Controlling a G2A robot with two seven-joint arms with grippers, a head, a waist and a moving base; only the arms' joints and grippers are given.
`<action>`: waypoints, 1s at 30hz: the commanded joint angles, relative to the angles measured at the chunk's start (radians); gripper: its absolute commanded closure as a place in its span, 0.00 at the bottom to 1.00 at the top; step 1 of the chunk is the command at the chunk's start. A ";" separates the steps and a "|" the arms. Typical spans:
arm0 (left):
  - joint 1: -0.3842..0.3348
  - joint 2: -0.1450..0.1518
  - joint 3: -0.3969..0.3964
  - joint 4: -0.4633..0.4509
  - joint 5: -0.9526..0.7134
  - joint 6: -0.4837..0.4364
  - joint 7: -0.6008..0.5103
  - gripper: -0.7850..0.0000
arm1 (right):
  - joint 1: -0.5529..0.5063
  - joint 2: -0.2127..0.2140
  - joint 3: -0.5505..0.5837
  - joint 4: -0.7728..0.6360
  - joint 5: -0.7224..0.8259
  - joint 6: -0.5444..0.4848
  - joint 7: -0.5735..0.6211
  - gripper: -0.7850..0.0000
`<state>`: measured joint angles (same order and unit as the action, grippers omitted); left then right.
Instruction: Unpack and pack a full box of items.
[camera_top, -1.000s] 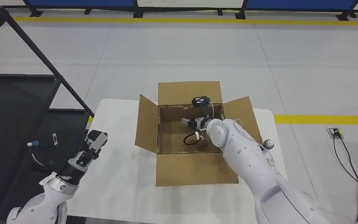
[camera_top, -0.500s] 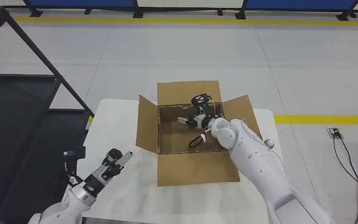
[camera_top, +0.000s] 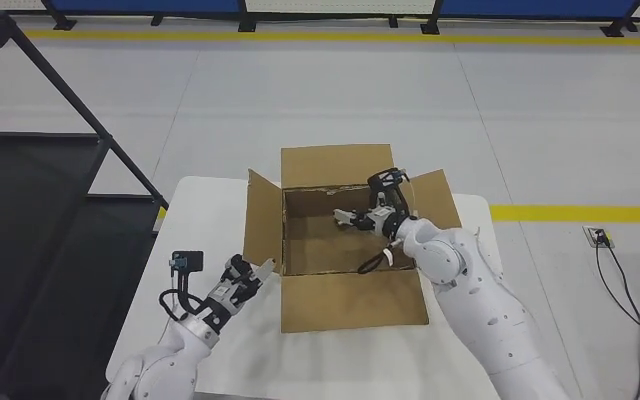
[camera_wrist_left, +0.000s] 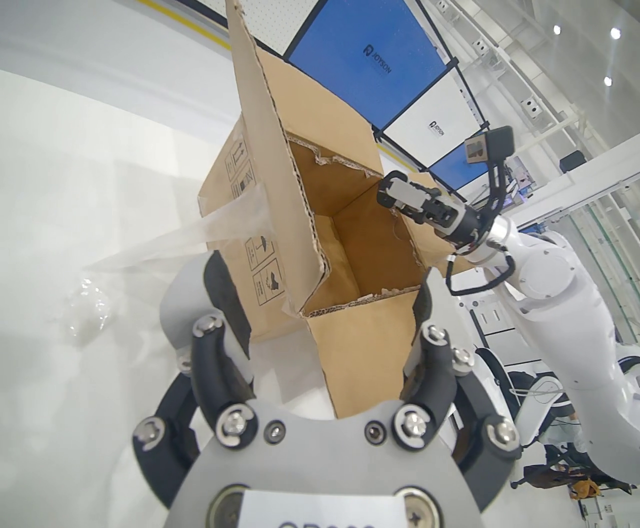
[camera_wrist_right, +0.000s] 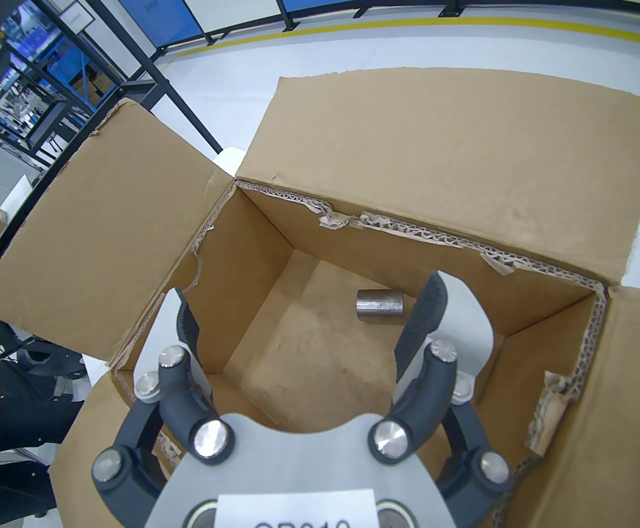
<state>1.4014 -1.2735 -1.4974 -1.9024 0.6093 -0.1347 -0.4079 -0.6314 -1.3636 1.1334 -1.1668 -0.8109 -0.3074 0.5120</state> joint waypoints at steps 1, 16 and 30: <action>-0.012 -0.002 0.020 0.010 0.033 0.017 0.026 0.74 | -0.011 0.004 0.012 -0.017 0.000 0.006 0.015 0.00; -0.022 -0.004 0.048 0.006 0.026 0.078 0.073 1.00 | 0.018 0.009 0.018 0.016 0.025 0.016 0.079 0.00; -0.007 0.004 0.018 -0.003 -0.037 0.064 0.003 1.00 | 0.086 0.003 -0.050 0.062 -0.022 -0.023 0.187 0.00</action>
<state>1.3930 -1.2703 -1.4731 -1.9042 0.5792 -0.0679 -0.3986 -0.5503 -1.3605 1.0884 -1.1057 -0.8262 -0.3274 0.6891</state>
